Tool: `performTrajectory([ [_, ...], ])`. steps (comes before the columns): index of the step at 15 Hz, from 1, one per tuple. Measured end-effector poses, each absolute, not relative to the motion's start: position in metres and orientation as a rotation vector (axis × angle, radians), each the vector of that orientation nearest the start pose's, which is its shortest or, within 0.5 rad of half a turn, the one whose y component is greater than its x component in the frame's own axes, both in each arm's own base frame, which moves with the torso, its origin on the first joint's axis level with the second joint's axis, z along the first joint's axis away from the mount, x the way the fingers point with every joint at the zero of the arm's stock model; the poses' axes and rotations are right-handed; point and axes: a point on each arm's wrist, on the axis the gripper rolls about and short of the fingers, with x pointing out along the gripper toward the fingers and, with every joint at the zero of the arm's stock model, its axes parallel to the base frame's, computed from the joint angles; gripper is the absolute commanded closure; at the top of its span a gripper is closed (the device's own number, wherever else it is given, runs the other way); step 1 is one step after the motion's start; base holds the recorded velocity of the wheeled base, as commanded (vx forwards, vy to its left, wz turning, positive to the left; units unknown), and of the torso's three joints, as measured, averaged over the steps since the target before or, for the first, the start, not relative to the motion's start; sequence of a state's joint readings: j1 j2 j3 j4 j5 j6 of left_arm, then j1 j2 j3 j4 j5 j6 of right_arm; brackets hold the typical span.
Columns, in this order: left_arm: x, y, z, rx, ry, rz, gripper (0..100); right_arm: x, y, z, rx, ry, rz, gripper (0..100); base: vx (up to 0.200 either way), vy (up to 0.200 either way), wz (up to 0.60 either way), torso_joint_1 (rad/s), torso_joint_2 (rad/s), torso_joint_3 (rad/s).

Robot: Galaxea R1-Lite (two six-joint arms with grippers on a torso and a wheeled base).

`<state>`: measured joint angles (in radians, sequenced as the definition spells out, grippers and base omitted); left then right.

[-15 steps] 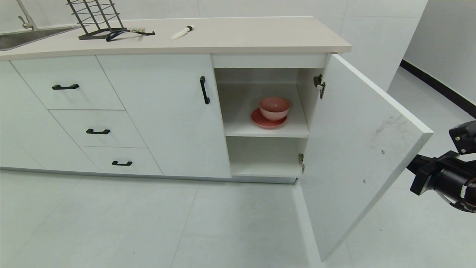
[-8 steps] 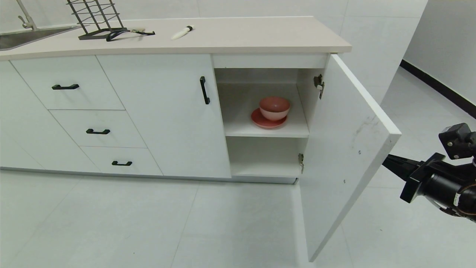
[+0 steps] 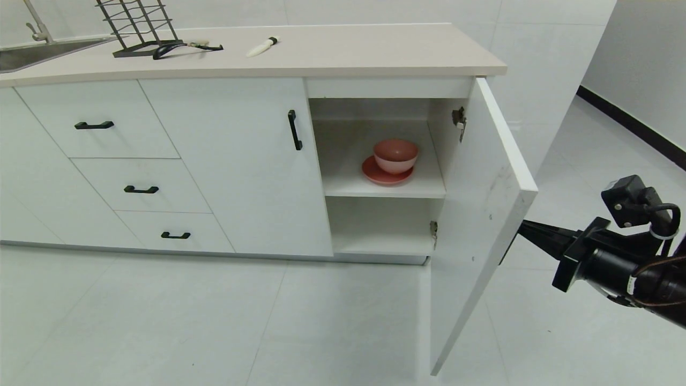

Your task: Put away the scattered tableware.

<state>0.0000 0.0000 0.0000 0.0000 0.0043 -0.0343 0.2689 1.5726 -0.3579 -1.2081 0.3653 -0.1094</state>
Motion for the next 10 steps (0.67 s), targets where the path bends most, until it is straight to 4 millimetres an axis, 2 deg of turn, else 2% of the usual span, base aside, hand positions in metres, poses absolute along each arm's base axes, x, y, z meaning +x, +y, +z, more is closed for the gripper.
performTrajectory([
  [5, -0.023, 0.000, 0.075, -0.035, 0.000, 0.004, 0, 0.234, 0.087, 0.162, -0.104, -0.032, 0.688, 100, 0.000, 0.000, 0.00, 0.000, 0.00, 0.000],
  [10, -0.023, 0.000, 0.075, -0.035, 0.000, 0.004, 0, 0.248, 0.114, 0.159, -0.102, -0.034, 0.766, 100, 0.000, 0.000, 0.00, 0.000, 0.00, 0.000],
])
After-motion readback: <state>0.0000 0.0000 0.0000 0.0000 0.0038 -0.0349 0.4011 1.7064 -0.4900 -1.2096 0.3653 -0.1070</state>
